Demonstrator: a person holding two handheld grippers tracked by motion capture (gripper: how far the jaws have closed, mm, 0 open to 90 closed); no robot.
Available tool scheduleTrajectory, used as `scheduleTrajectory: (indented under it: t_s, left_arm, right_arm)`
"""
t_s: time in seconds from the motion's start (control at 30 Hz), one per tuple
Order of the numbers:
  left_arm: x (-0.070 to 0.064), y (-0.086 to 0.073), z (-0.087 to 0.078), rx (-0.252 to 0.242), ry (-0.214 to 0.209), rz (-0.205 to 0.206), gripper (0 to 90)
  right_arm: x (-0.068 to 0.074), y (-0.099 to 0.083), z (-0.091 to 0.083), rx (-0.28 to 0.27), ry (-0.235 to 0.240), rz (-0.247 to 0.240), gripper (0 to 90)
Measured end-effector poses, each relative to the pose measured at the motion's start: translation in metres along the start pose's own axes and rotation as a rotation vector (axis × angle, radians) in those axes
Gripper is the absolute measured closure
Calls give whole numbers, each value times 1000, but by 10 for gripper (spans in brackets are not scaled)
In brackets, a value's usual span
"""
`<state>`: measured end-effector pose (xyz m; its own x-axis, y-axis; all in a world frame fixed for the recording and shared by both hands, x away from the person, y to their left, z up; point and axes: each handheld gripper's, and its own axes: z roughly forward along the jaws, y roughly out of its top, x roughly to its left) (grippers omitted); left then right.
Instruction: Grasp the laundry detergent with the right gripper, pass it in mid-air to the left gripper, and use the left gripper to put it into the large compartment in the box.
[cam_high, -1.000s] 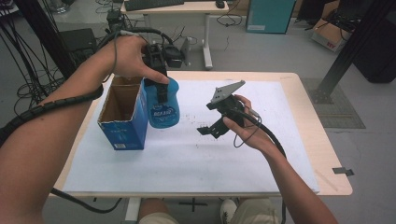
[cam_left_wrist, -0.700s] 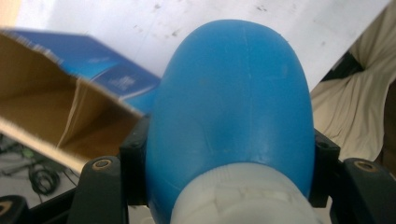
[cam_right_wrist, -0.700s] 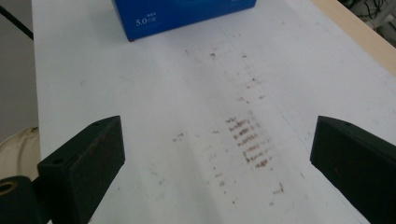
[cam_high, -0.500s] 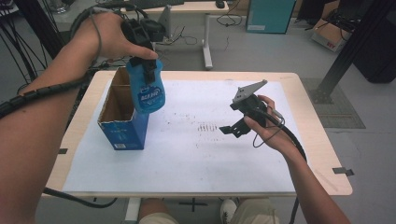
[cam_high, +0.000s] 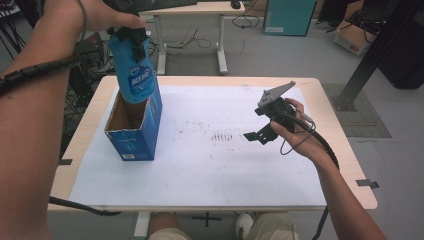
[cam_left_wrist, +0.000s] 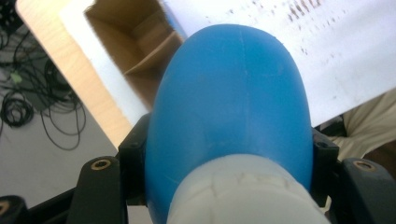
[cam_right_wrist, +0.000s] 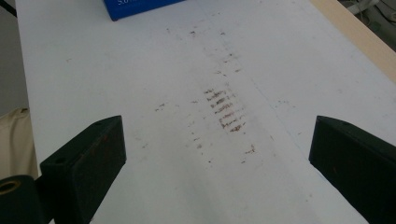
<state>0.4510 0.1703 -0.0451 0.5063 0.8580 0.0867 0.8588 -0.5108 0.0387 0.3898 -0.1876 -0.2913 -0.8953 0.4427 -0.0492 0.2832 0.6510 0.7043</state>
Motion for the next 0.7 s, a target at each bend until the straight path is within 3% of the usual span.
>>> scheduleTrajectory:
  t_s: [0.13,0.27,0.7]
  left_arm:
    - [10,-4,-6,-24,-13,-73,374]
    - [18,-7,-9,-27,-12,-102,374]
    - [40,-20,-13,-37,-22,-273,374]
  right_arm:
    - [-1,2,-2,6,-2,-8,39]
    - [-2,2,-3,11,-5,-7,39]
    - [-3,6,-9,6,-11,-11,41]
